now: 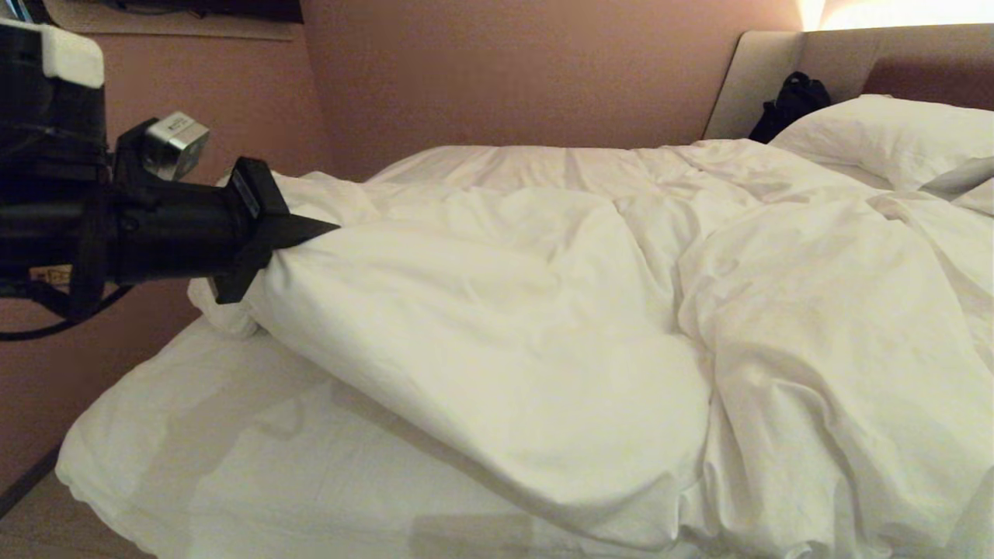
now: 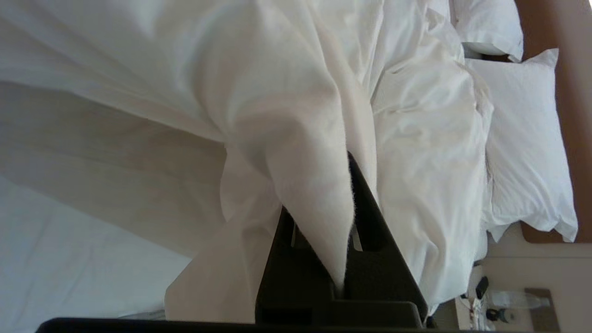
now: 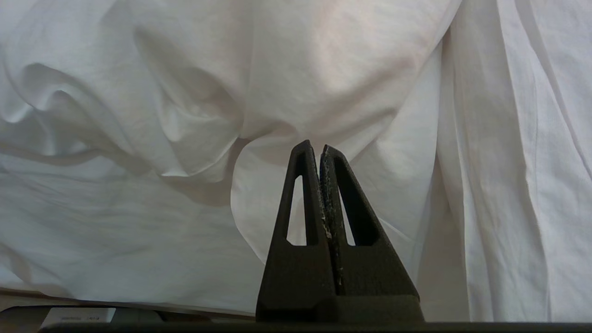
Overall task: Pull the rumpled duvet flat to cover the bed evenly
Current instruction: Flatten the corners of the folded blanket
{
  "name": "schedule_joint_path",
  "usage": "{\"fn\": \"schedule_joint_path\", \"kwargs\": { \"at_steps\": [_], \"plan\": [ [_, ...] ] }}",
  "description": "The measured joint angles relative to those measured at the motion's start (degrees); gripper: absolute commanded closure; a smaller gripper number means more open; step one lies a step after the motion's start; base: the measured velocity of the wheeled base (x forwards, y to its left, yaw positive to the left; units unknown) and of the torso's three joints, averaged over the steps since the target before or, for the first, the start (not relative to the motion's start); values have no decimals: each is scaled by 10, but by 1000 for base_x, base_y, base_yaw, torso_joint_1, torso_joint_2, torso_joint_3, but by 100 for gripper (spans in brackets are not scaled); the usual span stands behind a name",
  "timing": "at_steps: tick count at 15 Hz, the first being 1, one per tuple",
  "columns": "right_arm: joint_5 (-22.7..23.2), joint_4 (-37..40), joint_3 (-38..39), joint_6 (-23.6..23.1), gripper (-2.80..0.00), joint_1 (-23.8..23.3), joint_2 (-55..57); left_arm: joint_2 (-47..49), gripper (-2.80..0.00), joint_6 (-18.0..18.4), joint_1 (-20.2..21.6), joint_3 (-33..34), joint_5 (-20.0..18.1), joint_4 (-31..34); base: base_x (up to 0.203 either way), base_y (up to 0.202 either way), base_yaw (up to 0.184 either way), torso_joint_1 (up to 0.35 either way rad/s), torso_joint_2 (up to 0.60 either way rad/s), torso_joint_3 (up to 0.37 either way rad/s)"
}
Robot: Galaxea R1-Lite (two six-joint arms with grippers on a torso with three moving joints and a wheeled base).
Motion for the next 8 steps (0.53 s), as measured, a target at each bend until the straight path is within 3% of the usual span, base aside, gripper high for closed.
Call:
{"fn": "schedule_joint_path", "kwargs": {
  "at_steps": [8],
  "plan": [
    [0, 0, 0, 0, 0, 0, 0, -27, 0, 0, 0, -52, 0, 111, 0, 0, 0, 0, 0, 0]
  ]
}}
